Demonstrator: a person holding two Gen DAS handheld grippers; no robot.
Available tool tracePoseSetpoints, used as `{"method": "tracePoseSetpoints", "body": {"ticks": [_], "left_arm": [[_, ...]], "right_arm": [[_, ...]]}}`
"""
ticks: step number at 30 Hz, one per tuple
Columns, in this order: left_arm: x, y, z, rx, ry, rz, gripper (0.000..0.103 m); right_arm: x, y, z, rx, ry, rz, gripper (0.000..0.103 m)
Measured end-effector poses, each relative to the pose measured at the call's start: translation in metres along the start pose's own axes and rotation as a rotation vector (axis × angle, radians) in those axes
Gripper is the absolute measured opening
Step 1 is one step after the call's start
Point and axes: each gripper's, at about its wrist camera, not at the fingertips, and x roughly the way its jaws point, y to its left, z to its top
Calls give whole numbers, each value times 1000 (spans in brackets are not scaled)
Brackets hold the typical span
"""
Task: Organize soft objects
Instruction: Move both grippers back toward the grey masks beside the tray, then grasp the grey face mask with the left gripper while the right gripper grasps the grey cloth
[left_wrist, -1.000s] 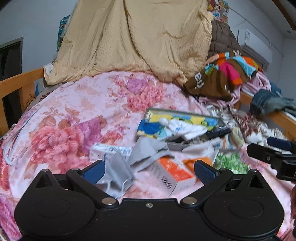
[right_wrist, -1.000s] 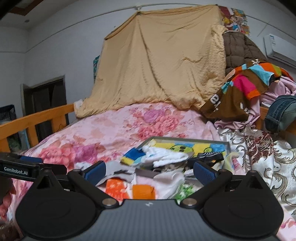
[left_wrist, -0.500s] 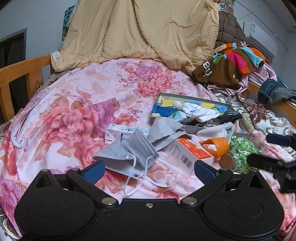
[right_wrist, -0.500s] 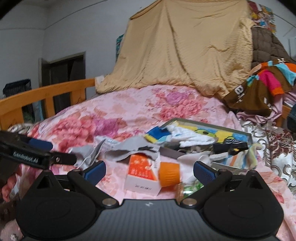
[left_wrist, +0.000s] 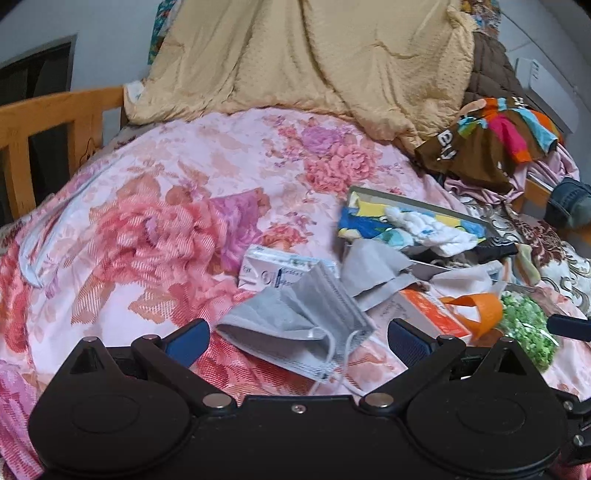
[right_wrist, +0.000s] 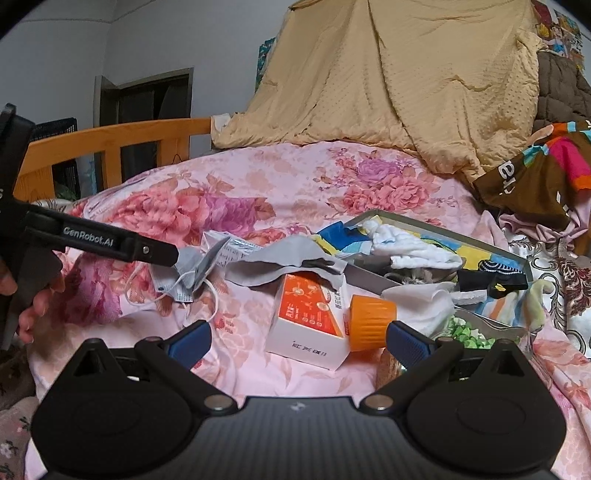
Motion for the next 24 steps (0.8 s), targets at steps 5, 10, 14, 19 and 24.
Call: {"method": "tracePoseSetpoints", "body": {"ticks": [5,10,14,19,24], "left_arm": [[20,10,-2,-12,32,-21,102],[37,17,-6,-22,51,-82,102],[45,17,-9,-9,47,-124,102],[49,21,-10,-27,33,-155,102],[51,27,-13,-47,30,-174,102]], "right_arm": [[8,2,-2,-5,-4,-24,103],[17,-2,-3,25,-12,-43,103],[26,-6,-4,38,-9,-60,103],[43,-9,9,60,-46,-74,103],[77,-17,39,96,-68,-83,103]]}}
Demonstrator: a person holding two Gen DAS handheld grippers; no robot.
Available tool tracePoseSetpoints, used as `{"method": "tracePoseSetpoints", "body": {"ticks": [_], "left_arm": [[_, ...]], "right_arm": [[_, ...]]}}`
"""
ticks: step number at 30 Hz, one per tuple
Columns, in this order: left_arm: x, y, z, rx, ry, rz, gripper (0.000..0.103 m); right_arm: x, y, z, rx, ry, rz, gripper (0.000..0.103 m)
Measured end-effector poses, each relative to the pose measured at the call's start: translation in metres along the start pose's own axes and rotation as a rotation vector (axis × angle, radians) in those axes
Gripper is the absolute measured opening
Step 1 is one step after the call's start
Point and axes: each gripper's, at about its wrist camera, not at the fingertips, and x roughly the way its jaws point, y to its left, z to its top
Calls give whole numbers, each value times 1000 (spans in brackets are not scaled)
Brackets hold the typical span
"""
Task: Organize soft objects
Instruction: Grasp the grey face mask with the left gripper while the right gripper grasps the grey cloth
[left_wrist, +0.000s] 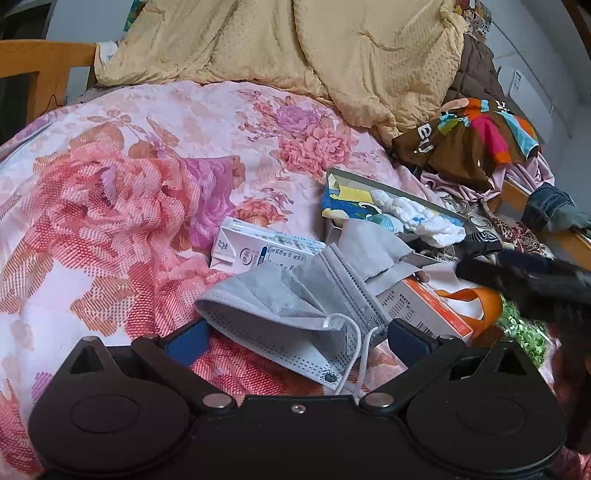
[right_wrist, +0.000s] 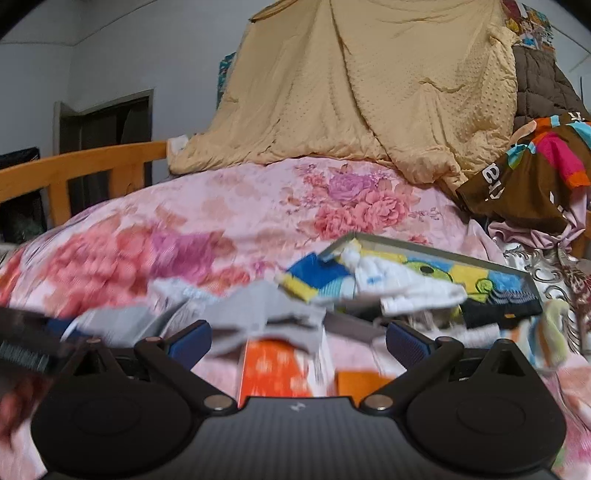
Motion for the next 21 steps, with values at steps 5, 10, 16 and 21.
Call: {"method": "tracePoseSetpoints", "body": {"ticks": [5,10,16,21], "left_arm": [[2,3,4,-15,-3,-19,102],[7,-1,8,4,8,14,99],[13,-8,9,40,25,53,98],[15,-8,8,40,32,60,98]], "right_arm": [[26,-1,13,26,14,16,103],[46,2,17,26,45,27,100],[63,8,16,22,89,24,96],[69,11,10,20,112,27,90]]}}
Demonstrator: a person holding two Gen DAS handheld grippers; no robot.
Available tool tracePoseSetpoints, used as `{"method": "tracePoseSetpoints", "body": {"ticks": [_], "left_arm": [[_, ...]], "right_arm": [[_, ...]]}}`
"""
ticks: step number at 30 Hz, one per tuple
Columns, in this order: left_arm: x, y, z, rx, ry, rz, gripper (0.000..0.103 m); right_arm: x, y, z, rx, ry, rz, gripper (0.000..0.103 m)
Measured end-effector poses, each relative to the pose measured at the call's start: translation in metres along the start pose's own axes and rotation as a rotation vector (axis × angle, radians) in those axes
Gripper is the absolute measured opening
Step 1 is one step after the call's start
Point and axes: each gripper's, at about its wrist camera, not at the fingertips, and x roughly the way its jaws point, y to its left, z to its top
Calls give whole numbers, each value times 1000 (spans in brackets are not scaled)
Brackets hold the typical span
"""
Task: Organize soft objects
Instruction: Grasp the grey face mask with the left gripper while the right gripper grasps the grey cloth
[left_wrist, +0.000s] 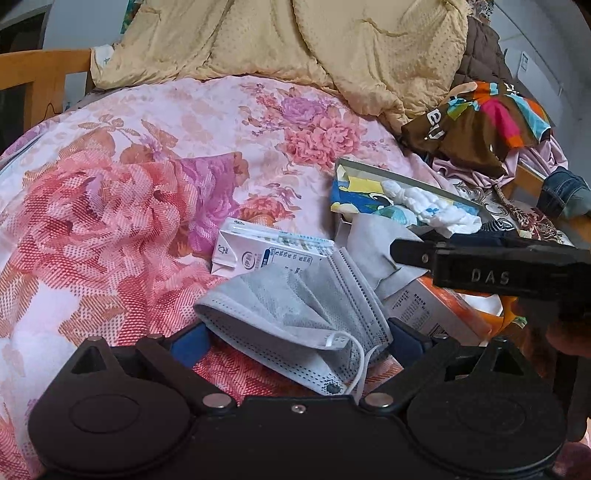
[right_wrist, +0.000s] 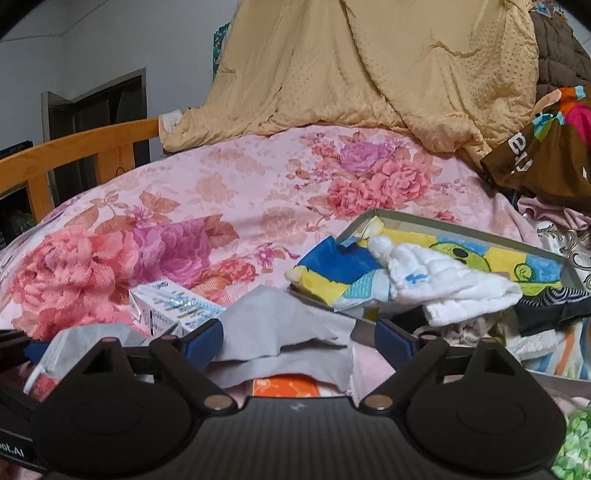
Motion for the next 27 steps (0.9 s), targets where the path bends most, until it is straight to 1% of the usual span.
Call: {"method": "tracePoseSetpoints", "body": {"ticks": [3,5,12,15,17,19,23,26,27], "left_arm": [[1,-2,0,5,0,4,98],[1,-3,-1,12,-1,6,98],[3,-6,-1,31,-4,13,98],[3,-7,0,38,-4,18,97],[3,-8,0,42,-3,20,97],[3,-8,1,46,-2,19,96],[5,-9,1,52,0,17,95],[5,-10,0,61,1,12,89],[5,-11,0,66,3,10,85]], "right_arm": [[3,2,-4,-16,11,-6,86],[5,3,-5,-16,17,-5,85],[7,2,-7,-9,27,13,77],[7,3,-7,-11,34,14,71],[8,3,-8,-7,40,16,65],[9,2,-9,-2,46,19,56],[10,2,-10,4,50,27,53],[9,3,-11,0,49,33,49],[9,3,-11,-1,48,36,48]]}}
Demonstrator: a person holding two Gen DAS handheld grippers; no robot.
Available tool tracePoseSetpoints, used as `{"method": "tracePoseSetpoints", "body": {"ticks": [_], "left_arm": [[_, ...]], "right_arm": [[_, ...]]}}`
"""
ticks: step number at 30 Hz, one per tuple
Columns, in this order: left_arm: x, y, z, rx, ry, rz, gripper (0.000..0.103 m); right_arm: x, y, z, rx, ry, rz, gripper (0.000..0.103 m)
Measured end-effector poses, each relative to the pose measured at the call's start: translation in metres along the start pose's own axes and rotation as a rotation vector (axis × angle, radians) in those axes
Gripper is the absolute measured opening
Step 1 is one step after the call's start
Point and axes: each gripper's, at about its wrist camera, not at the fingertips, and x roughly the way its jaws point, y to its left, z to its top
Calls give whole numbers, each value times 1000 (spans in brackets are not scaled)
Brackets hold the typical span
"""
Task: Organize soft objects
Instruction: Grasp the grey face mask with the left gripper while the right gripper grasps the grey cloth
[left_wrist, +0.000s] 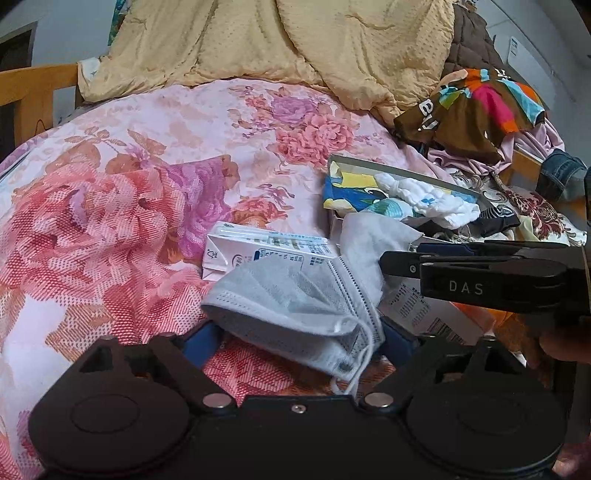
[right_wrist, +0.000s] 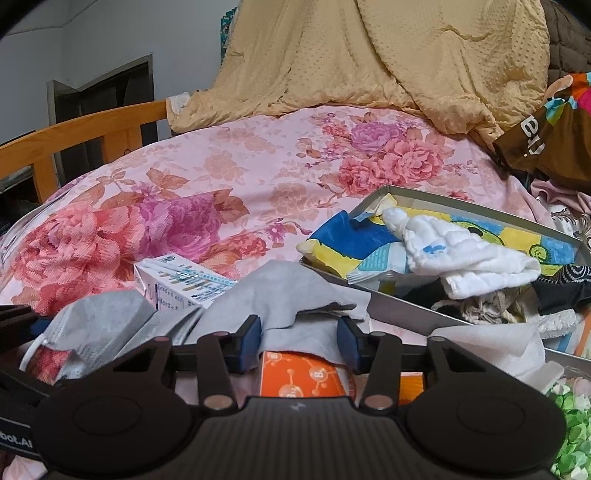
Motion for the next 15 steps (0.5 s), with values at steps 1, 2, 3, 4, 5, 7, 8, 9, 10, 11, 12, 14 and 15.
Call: {"method": "tracePoseSetpoints", "body": {"ticks": [1,2,3,4,5,7,8,9,10,11,12,14,15], "left_arm": [[0,0,0,4,2,-3,82],[0,-1,0,7,2,-6,80],[0,-1,0,9,1,-8,74],[0,-2,0,11,1,-14,66],[0,-3,0,15,3,-20,62],[0,-4,-1,25,2,-19,53],[-1,-5,0,28,0,-17,50],[-1,-5,0,27,-3,-16,44],[-2,-5,0,26,-6,-16,38],[-3,-6,0,26,-8,-15,35],[-4,-7,0,29,-10,-11,31],[-7,-9,0,30,-11,-4,25],[-8,-9,1,27,-11,0,21]], "right_arm": [[0,0,0,2,0,3,46],[0,0,0,5,0,6,45],[-1,0,0,9,-3,10,43],[-2,-1,0,13,-6,16,40],[-3,-1,-1,17,-9,20,39],[-4,-1,-1,17,-14,25,35],[-4,-1,-1,15,-16,27,34],[-5,0,-1,11,-18,28,32],[-5,1,-1,7,-21,29,29],[-6,2,-2,4,-23,32,27],[-7,3,-2,0,-25,34,23],[-9,6,-1,-10,-30,42,16],[-10,7,-1,-16,-31,42,12]]}}
